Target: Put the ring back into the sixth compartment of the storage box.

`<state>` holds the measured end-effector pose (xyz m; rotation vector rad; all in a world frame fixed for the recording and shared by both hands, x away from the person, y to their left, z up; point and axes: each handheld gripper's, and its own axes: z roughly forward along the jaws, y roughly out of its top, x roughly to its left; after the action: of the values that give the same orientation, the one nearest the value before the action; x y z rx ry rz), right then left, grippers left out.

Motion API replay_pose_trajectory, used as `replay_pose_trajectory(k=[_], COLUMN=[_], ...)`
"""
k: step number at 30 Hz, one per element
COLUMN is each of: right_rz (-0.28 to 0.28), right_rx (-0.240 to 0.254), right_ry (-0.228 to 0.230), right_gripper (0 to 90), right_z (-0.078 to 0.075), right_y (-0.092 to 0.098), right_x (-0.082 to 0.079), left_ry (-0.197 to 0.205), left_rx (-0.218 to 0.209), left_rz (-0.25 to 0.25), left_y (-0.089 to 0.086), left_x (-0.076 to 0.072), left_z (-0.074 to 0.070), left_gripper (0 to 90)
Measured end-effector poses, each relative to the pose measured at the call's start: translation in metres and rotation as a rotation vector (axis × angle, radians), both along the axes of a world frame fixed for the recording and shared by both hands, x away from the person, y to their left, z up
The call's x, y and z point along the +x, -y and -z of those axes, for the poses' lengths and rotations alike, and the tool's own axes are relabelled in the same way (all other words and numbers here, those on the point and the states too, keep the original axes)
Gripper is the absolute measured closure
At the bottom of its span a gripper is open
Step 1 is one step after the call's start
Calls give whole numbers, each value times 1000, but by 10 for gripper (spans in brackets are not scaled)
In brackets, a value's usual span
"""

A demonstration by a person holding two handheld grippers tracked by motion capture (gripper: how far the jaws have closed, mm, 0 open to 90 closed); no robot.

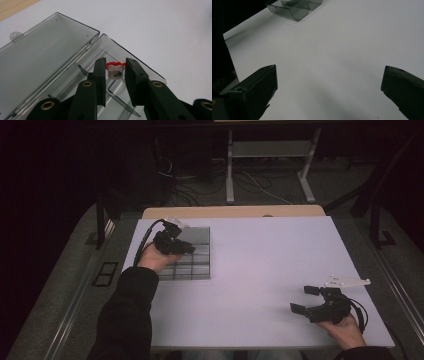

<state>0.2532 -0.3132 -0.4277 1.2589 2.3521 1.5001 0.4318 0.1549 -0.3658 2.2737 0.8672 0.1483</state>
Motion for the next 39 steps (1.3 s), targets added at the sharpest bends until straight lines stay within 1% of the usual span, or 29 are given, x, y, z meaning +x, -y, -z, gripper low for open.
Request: replay_pose_trajectory(k=[9,18,22,32,38,39], right_rz=[-3,-11,-11,-15,-13,-16], right_rx=[-3,-8,-7,-9,-6,-9], right_ry=[-3,-1,-1,-2,-1,-2], right_gripper=[7,7,7,7,7,7], right_z=[0,0,0,0,0,0], right_y=[0,-1,-1,-1,-1,-1], right_x=[0,0,1,1,1,1], left_ry=[-15,-33,-43,-55,-61,-67], left_rx=[4,-9,-15,-27,-20,-19], left_rz=[-5,-14,-26,-32,-24,-29], left_y=[3,9,10,16,22,23], left_x=[7,14,17,21,23,23], left_z=[10,25,31,41,47,47], left_gripper=[707,706,707,706,706,706])
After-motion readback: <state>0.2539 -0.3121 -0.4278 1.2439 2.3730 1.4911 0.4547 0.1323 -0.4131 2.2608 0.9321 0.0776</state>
